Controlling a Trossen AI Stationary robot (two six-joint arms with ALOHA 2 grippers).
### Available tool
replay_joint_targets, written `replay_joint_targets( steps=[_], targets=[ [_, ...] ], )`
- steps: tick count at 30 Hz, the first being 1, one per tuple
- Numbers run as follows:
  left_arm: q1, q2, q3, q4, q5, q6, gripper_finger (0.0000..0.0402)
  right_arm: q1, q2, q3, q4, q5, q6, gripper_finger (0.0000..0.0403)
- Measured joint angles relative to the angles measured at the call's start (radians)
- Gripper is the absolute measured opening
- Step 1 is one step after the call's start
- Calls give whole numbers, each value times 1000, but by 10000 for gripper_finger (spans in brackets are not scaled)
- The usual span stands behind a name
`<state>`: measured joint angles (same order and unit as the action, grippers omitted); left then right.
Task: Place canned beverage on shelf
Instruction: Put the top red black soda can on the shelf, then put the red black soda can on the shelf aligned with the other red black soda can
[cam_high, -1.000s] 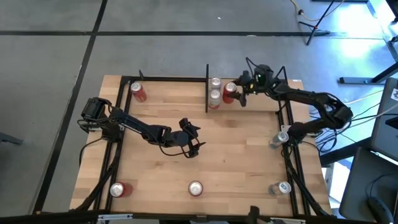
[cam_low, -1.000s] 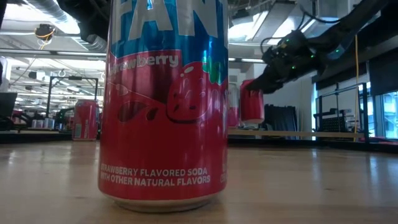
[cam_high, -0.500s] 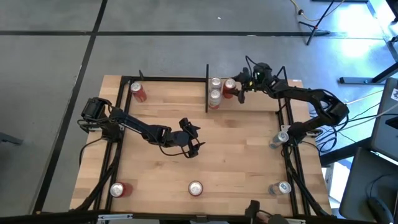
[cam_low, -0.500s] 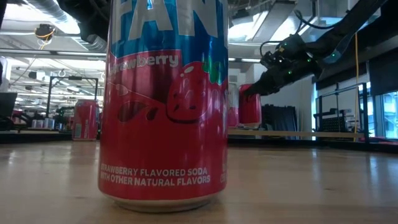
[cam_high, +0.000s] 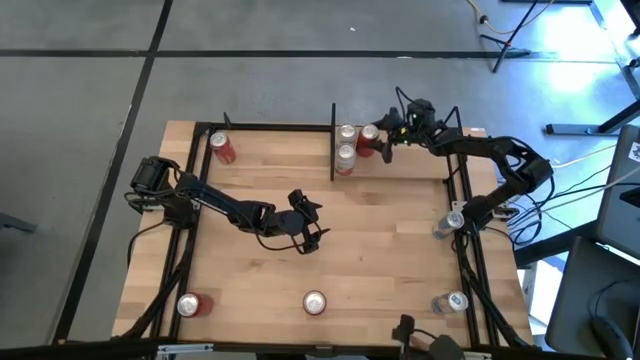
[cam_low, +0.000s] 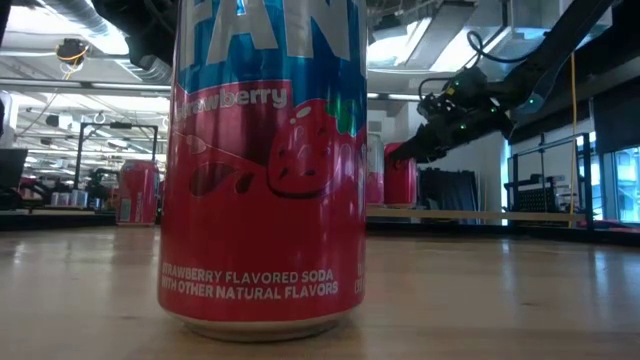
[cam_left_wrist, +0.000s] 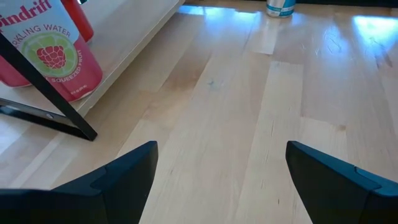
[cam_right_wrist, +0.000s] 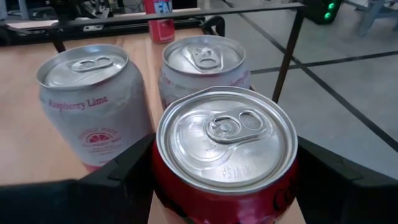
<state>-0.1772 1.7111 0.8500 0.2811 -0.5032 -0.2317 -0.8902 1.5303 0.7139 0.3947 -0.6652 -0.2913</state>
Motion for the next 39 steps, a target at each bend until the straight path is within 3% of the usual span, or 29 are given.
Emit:
replay_joint_targets(
  steps=[5, 16, 27, 32, 39],
  targets=[
    [0, 0, 0, 0, 8, 0, 341, 0, 0, 0, -2, 10, 0, 285],
    [0, 0, 0, 4, 42, 0, 341, 0, -32, 0, -7, 8, 25, 359],
    [0, 0, 0, 4, 55, 0, 341, 8, -344, 0, -197, 78, 44, 361],
    [-3, 0, 0, 4, 55, 7, 341, 139, -484, 0, -277, 97, 76, 358],
    [-16, -17, 0, -10, 53, 7, 341, 422, -519, 0, -372, 188, 79, 357]
  ],
)
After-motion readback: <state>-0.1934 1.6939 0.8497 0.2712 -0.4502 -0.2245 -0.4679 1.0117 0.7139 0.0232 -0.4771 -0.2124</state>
